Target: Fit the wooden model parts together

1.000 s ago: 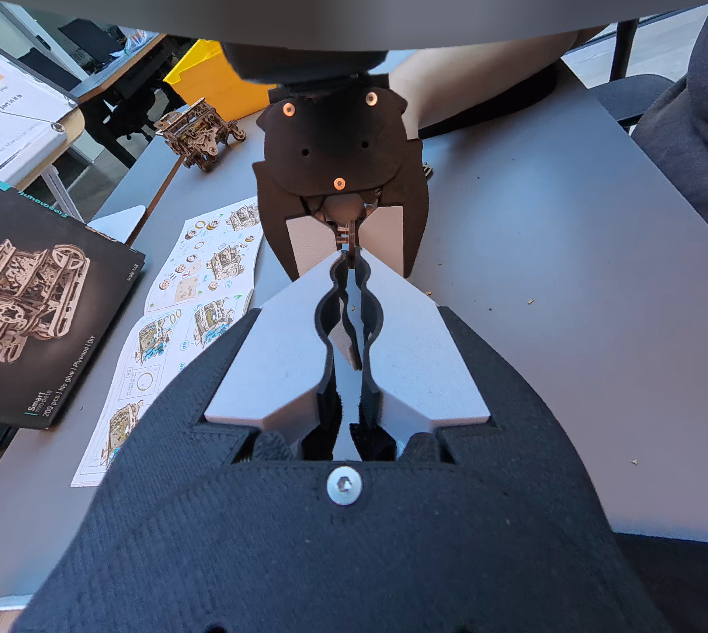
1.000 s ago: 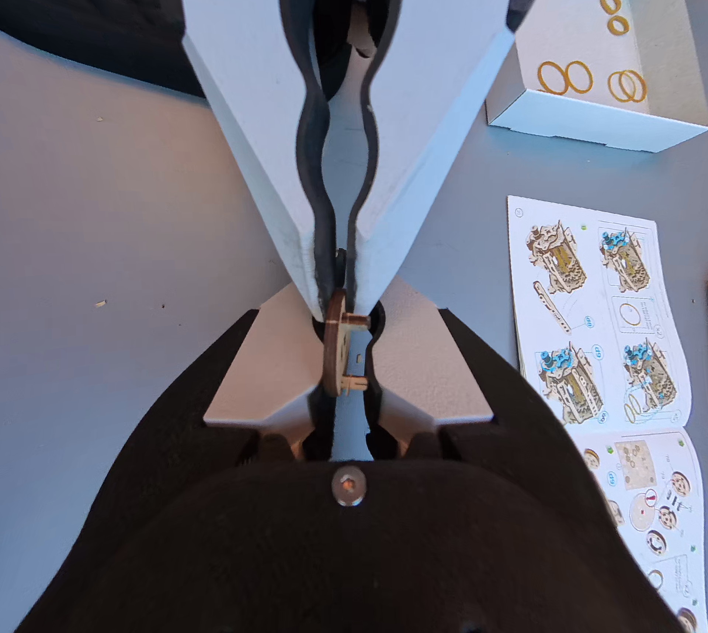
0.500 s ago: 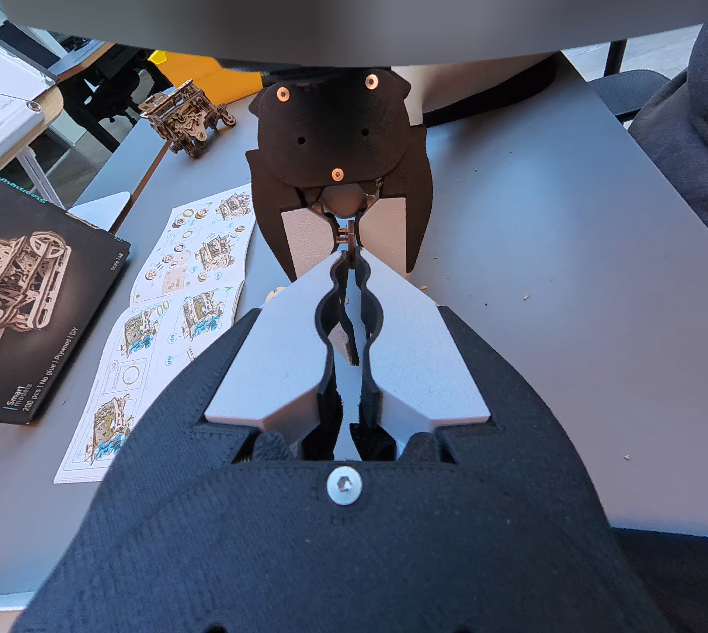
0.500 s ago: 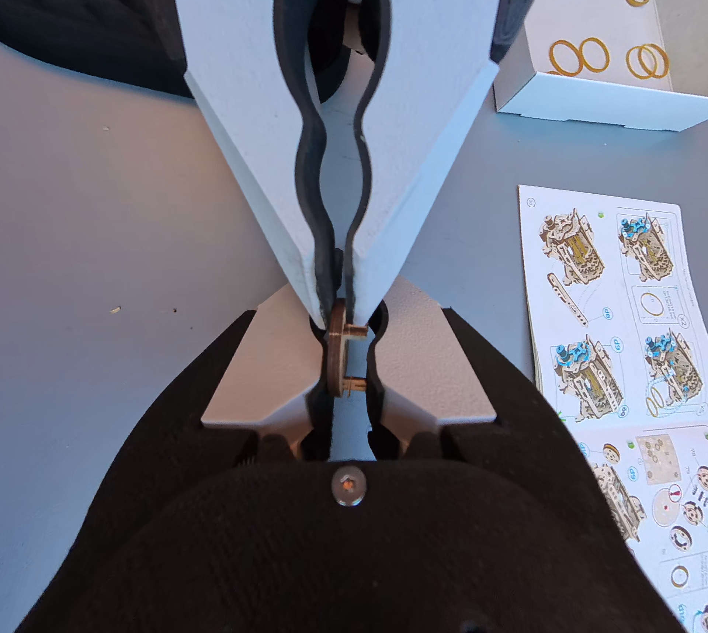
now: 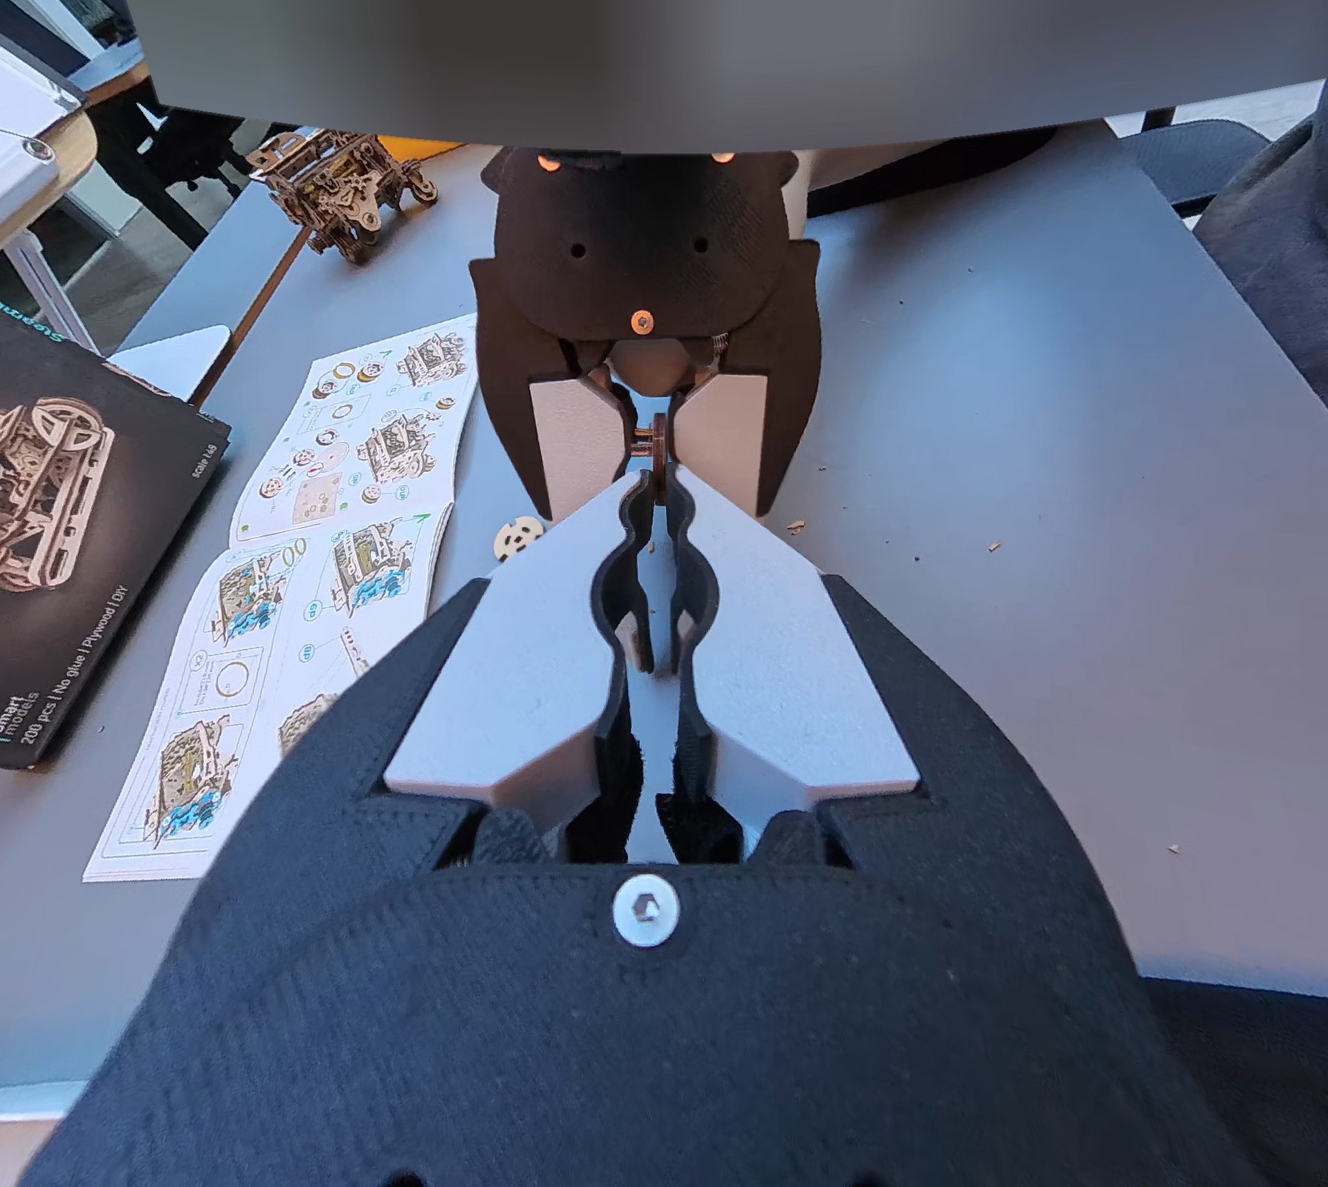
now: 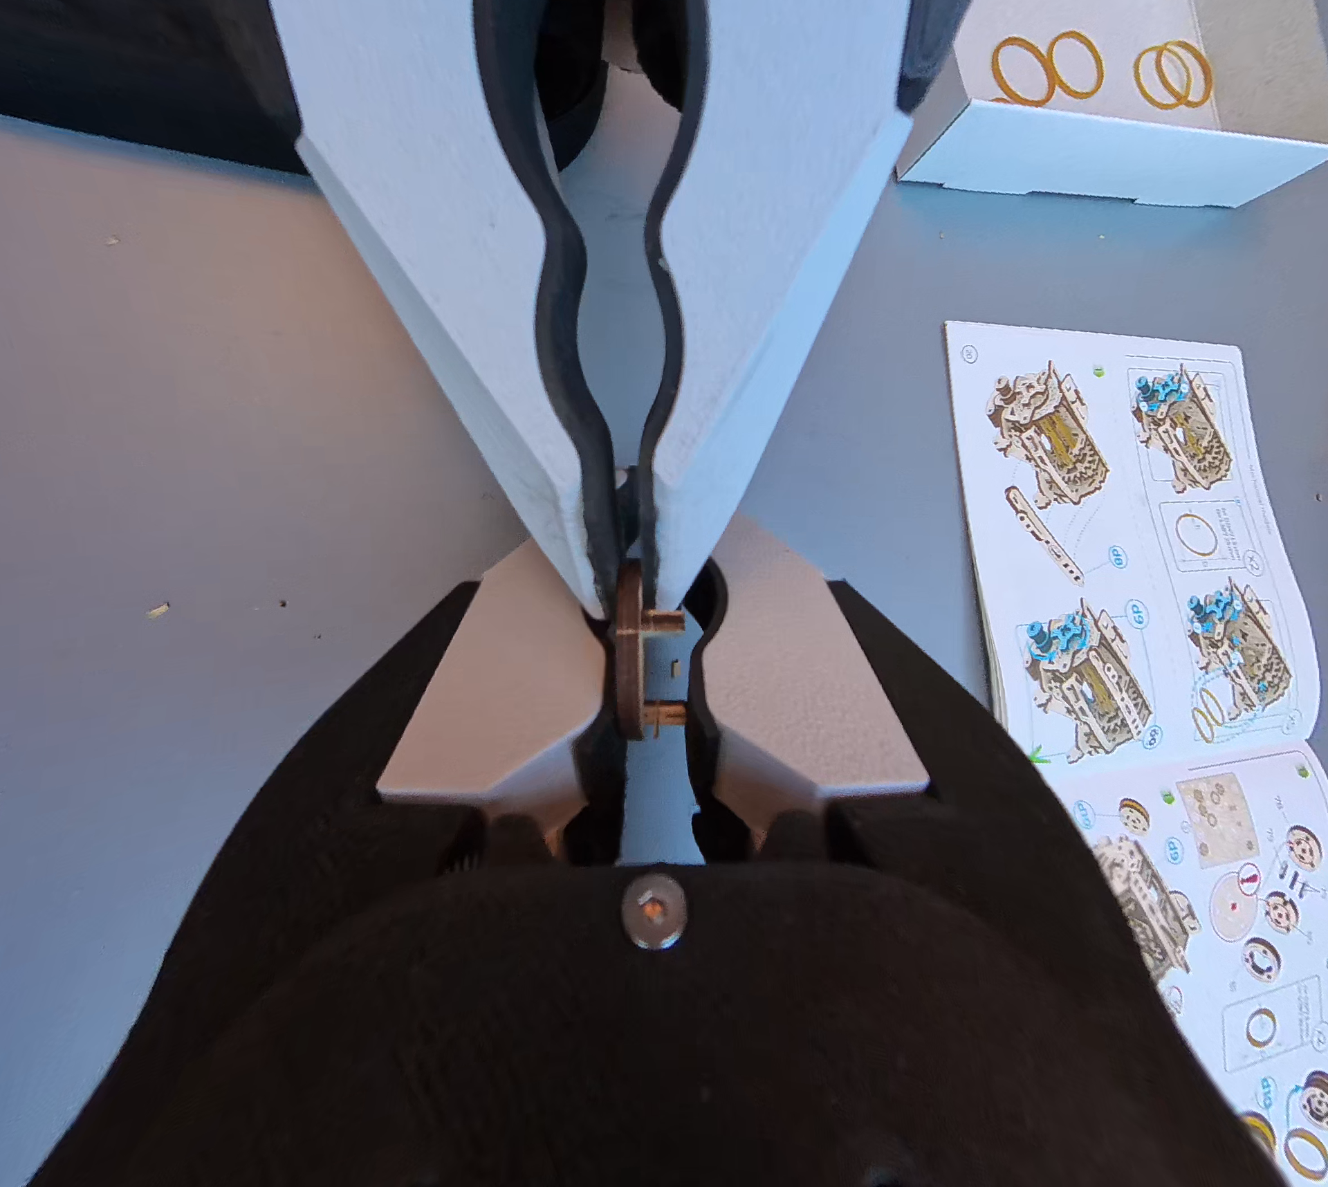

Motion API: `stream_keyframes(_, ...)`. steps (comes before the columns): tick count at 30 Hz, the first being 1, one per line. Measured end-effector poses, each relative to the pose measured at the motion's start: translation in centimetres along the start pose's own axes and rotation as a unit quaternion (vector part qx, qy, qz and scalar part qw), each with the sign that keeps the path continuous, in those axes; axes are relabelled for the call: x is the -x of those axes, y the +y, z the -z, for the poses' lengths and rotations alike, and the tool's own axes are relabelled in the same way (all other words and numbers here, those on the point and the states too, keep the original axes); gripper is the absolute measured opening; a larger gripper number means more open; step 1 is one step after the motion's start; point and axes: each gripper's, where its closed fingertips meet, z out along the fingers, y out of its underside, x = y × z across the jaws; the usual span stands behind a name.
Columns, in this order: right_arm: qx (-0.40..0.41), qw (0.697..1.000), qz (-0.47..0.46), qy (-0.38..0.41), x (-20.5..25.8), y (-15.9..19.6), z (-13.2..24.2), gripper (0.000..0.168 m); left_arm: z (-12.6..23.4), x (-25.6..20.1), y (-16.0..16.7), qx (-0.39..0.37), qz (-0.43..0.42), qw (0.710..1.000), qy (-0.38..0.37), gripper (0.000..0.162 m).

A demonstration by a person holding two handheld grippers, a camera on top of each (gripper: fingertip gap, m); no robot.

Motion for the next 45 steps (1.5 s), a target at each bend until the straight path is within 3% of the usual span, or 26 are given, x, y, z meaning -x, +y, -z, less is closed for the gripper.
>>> stream_keyframes(17, -0.005, 0.999, -0.001, 0.039, -1.1, -0.3, 0.3, 0.003, 0.3, 0.5, -0.3, -0.01, 0.01, 1.0, -0.009, 0.001)
stream_keyframes(26, 0.004, 0.999, -0.042, -0.012, -0.2, 0.1, -0.2, 0.011, 0.0, 0.4, 0.3, 0.002, 0.031, 1.0, 0.002, 0.0)
stream_keyframes(31, 0.009, 1.0, 0.007, 0.026, -0.7, 0.2, 0.2, 0.003, 0.0, 0.3, 0.2, -0.002, 0.028, 1.0, 0.004, 0.001)
stream_keyframes(34, 0.01, 1.0, -0.017, 0.015, -0.6, 0.1, 0.1, 0.004, 0.1, 0.5, 0.2, -0.002, 0.033, 0.999, 0.003, 0.0)
stream_keyframes(36, 0.003, 1.0, -0.028, -0.01, -0.3, -0.1, 0.1, 0.005, 0.1, 0.6, 0.1, -0.006, 0.048, 0.999, 0.006, 0.0)
stream_keyframes(38, -0.005, 1.0, -0.028, 0.003, -0.9, 0.0, 0.3, 0.033, 0.4, 1.2, 0.1, -0.011, 0.071, 0.997, -0.001, 0.0)
stream_keyframes(45, -0.063, 0.995, -0.067, -0.043, -1.4, 0.0, 3.0, 0.032, 1.5, 3.1, -0.2, -0.066, 0.252, 0.965, 0.032, 0.0)
